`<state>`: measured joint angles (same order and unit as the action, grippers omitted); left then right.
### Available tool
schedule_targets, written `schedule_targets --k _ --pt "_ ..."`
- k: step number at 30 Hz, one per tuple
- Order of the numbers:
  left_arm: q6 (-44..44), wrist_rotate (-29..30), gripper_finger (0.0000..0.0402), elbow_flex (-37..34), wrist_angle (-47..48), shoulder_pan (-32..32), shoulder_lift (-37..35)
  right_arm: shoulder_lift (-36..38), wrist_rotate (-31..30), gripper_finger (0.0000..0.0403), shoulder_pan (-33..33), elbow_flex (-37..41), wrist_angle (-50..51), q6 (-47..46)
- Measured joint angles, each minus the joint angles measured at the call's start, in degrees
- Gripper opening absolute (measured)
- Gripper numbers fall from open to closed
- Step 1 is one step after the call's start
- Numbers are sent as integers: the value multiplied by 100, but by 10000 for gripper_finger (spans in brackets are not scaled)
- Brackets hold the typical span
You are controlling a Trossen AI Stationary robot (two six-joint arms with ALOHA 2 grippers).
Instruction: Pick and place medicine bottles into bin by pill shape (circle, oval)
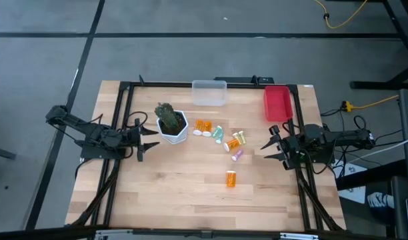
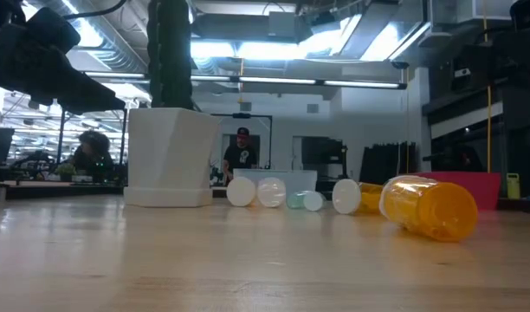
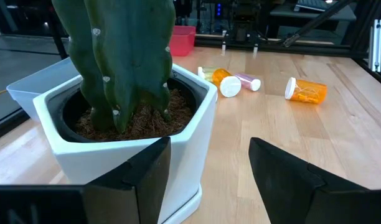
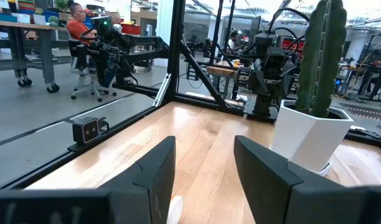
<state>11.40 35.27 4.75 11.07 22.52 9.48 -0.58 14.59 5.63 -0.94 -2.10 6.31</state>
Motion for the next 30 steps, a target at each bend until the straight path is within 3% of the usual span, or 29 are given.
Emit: schedule_targets --k 10,16,25,30 --pt "0 0 212 0 2 2 1 0 2 167 1 -1 -42 -43" --pt "0 0 212 0 0 2 2 -45 -326 167 2 -3 -201 -778" --pt "0 2 212 -1 0 0 2 -683 -658 167 2 -30 -1119 -1370" --pt "0 2 212 -2 0 0 2 -1091 -656 167 2 -566 -824 -1815"
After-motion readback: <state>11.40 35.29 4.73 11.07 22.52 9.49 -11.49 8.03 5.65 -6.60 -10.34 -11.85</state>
